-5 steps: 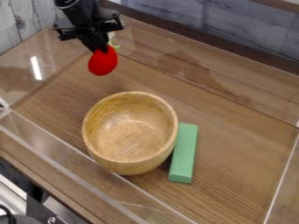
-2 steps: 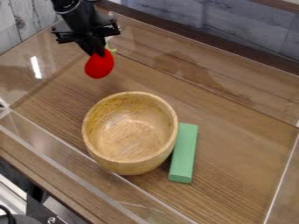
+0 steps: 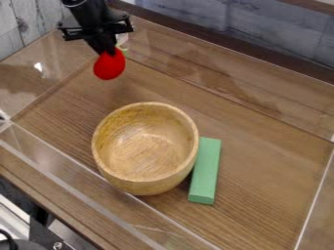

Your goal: Move the red fruit to the left

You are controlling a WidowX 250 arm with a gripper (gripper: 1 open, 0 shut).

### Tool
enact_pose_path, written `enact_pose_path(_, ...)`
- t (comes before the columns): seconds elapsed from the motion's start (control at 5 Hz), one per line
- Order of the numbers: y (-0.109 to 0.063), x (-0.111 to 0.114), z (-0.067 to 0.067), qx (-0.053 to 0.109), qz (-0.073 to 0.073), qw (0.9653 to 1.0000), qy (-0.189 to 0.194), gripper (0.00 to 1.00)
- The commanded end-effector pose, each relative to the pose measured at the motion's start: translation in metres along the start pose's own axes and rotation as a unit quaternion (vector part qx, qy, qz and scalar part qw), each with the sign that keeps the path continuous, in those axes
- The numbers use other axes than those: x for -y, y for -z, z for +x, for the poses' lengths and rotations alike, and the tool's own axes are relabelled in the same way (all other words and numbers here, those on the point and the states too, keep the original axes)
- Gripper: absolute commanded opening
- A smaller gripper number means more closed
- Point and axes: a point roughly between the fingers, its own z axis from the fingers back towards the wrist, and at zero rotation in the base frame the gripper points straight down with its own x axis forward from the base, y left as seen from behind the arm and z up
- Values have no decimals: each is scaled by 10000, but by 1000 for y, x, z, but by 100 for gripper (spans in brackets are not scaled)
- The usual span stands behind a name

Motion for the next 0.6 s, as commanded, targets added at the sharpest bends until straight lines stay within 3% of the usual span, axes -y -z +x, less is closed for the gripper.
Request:
enact_pose_path(0.0, -13, 4, 18, 309, 108, 9993, -171, 0)
enact_pose_path(0.2, -13, 9, 18, 310, 183, 9989, -314, 0)
enact_pose_path(0.4, -2, 4, 14, 346, 354, 9965, -679, 0)
